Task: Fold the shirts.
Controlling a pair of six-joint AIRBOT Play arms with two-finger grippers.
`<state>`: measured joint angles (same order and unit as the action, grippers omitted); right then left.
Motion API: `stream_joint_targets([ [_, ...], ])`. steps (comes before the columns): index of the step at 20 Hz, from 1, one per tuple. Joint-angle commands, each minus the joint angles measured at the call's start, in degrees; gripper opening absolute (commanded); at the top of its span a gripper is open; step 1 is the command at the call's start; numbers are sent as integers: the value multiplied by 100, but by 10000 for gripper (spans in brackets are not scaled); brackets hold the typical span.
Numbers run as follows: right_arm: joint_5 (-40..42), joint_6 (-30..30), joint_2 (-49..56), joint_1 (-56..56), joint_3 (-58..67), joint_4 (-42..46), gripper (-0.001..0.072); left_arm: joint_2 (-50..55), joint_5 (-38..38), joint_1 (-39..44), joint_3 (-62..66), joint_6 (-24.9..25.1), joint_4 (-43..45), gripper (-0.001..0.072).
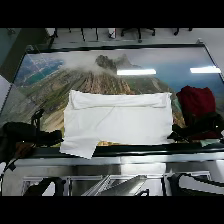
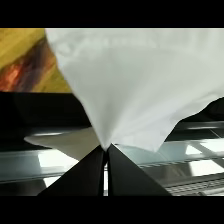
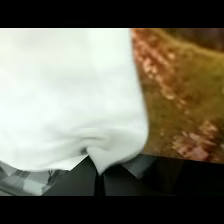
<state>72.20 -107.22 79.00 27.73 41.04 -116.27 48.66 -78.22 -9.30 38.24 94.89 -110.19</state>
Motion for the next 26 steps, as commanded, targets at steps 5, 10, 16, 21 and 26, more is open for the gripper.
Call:
stream_joint_targets([
  [5, 173, 1344, -1320, -55, 24, 785, 16, -1191, -367, 68, 22, -463, 1001, 14],
  [10, -1032, 603, -1268, -546, 540, -813, 16, 52, 721, 144, 1222, -428, 651, 14],
  [16, -1963, 750, 24, -1423, 2308, -850, 17, 2900, 1311, 1069, 3445, -431, 688, 14],
  [21, -1910, 761, 1228, -1486, 2730, -782, 17, 4618, 1180, 1163, 4465, -507, 728, 14],
  [26, -1980, 752, 1460, -1241, 2732, -577, 17, 5368, 1032, 1128, 5193, -968, 1469, 14],
])
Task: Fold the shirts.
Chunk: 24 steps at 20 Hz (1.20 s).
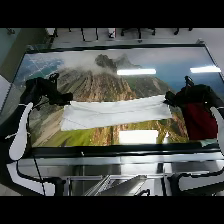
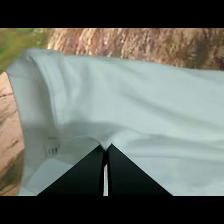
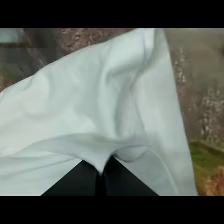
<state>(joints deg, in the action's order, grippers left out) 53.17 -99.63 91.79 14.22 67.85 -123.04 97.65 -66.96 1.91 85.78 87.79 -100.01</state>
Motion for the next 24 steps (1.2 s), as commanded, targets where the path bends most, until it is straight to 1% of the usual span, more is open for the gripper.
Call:
stream_joint_targets([
  [1, -74, -2, 179, 155, 52, 129, 17, 560, -101, 7, 584, -264, 437, 14],
  [4, -72, -4, 179, 229, 52, 273, 17, 763, -105, 20, 984, -356, 448, 14],
  [6, -74, -9, 181, 229, 52, 393, 17, 798, -63, 11, 1060, -546, 466, 14],
  [8, -96, -26, 179, 229, 57, 391, 17, 798, 22, -9, 1060, -634, 444, 14],
  [9, -94, -26, 179, 227, 66, 387, 49, 796, 105, -7, 1060, -619, 391, 14],
  [10, -66, -28, 179, 223, 92, 387, 163, 796, 181, 37, 1062, -621, 380, 14],
  [11, 26, -48, 179, 223, 140, 387, 186, 796, 269, 107, 1060, -621, 382, 14],
  [14, 315, -160, 179, 225, 348, 389, 187, 796, 579, 361, 1062, -581, 391, 15],
  [15, 389, -160, 179, 225, 411, 391, 188, 796, 645, 433, 1060, -535, 404, 78],
  [16, 450, -212, 179, 236, 476, 391, 252, 796, 691, 485, 1062, -509, 407, 385],
  [17, 494, -319, 179, 262, 546, 393, 511, 796, 704, 518, 1073, -509, 407, 707],
  [18, 509, -326, 179, 313, 595, 391, 606, 796, 662, 518, 1121, -511, 407, 702],
  [20, 529, -323, 201, 450, 601, 387, 605, 796, 442, 466, 1355, -511, 404, 703],
  [24, 702, -328, 496, 546, 601, 323, 604, 796, -531, 212, 2212, -516, 387, 702],
])
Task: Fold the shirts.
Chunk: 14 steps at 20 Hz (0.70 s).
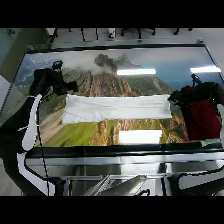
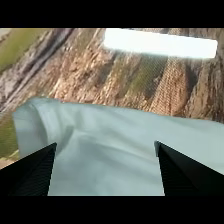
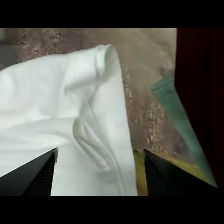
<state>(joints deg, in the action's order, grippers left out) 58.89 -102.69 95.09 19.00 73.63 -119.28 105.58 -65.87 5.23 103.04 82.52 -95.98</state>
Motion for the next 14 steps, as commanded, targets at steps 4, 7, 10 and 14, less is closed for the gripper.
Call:
stream_joint_targets([
  [4, 114, -256, 551, 44, 26, -457, 571, 2, -1480, -168, 1320, 55, -24, 699],
  [7, 87, -407, 796, 31, 26, -468, 323, -131, -1606, -120, 1373, 212, -505, 112],
  [10, 66, -623, 922, 31, 26, -603, 57, -273, -1458, 24, 1008, 579, -1523, 15],
  [14, 197, -664, 828, 31, 96, -704, 15, -149, -966, 636, 503, 599, -1882, 15],
])
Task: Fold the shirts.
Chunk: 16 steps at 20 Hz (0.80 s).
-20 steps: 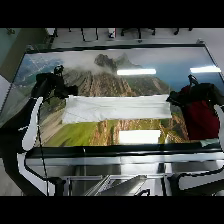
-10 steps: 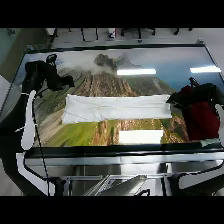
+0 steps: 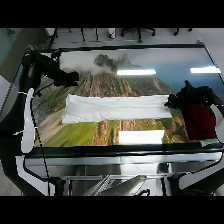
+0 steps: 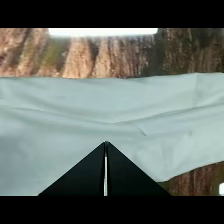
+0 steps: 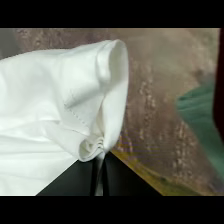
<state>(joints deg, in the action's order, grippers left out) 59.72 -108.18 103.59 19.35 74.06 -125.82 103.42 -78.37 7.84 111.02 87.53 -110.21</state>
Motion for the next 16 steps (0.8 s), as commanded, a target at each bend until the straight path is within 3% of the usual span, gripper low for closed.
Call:
stream_joint_targets([
  [1, 249, -116, -114, -4, 151, -48, 16, 188, 402, 588, -404, 98, -461, 15],
  [5, 1152, -118, -800, -20, 866, -398, 15, 992, 1266, 1578, -629, 96, -560, 15],
  [8, 1751, -114, -1482, -166, 1408, -566, 14, 1569, 1816, 2223, -570, 98, -1113, 15],
  [13, 2210, 192, -2293, -457, 2181, -691, 15, 2448, 1849, 2966, 623, 74, -1294, 15],
  [16, 2282, 358, -2562, -544, 2347, -691, 15, 2522, 2037, 3058, 739, -243, -1316, 15],
])
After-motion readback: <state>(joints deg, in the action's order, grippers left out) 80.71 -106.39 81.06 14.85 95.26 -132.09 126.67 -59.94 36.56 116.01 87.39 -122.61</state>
